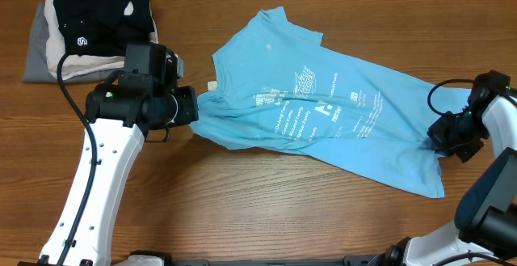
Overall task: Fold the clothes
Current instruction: 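Hold the T-shirt with both grippers, pulling the right corner slightly down-right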
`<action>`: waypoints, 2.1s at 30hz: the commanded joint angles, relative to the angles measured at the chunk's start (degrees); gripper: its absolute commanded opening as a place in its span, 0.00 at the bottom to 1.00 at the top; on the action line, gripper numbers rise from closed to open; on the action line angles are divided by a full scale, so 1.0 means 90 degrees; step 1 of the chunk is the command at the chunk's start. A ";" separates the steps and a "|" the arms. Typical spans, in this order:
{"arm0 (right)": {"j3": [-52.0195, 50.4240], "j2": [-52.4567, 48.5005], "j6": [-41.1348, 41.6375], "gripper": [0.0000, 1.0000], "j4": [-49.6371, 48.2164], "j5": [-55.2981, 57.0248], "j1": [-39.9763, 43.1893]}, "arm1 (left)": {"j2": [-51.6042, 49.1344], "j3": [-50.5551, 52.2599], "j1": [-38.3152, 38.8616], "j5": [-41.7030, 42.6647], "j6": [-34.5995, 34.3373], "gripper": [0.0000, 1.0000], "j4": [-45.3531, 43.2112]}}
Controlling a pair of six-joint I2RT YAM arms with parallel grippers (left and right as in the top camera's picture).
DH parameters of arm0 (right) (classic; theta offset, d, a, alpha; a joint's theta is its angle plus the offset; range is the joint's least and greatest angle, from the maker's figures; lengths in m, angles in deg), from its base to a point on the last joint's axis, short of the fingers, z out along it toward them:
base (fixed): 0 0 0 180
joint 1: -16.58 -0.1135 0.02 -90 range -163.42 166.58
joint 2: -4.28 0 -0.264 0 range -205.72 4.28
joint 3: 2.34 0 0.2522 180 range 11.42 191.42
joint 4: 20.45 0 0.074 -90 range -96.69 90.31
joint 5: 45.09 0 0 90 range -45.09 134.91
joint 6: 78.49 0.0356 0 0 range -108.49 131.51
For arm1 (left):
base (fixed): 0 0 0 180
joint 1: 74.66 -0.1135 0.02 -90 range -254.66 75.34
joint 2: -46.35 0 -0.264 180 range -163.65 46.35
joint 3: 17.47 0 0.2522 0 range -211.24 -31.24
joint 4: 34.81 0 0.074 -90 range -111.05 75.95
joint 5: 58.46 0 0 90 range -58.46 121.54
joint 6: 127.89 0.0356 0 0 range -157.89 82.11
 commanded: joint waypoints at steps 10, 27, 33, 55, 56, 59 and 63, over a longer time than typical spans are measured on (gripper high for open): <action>0.0260 0.1698 0.0508 0.04 0.1226 0.0160 -0.0012 | 0.0100 -0.0729 0.0049 0.0389 0.0289 0.04 0.0338; -0.0464 0.1809 0.0500 0.04 0.1107 0.0117 -0.0015 | 0.0097 -0.0724 0.0049 0.0389 0.0338 0.04 0.0257; -0.0852 0.1809 0.0503 0.06 0.0680 -0.0376 -0.0012 | 0.0012 -0.0719 0.0049 0.0381 0.0406 0.04 0.0221; -0.1173 0.1792 0.0500 0.37 -0.0002 -0.0216 -0.0019 | -0.0658 -0.0716 0.0046 0.0342 0.0503 0.04 0.0163; -0.1173 0.1792 0.0500 0.49 -0.0002 -0.0124 -0.0019 | -0.0658 -0.0719 0.0046 0.0342 0.0503 0.04 0.0163; -0.1173 0.1790 0.0500 0.53 -0.0061 0.0061 -0.0019 | -0.0658 -0.0719 0.0046 0.0345 0.0551 0.04 0.0165; -0.1195 0.1736 0.0498 0.38 -0.0175 0.0058 -0.0019 | -0.0658 -0.0719 0.0046 0.0342 0.0571 0.04 0.0168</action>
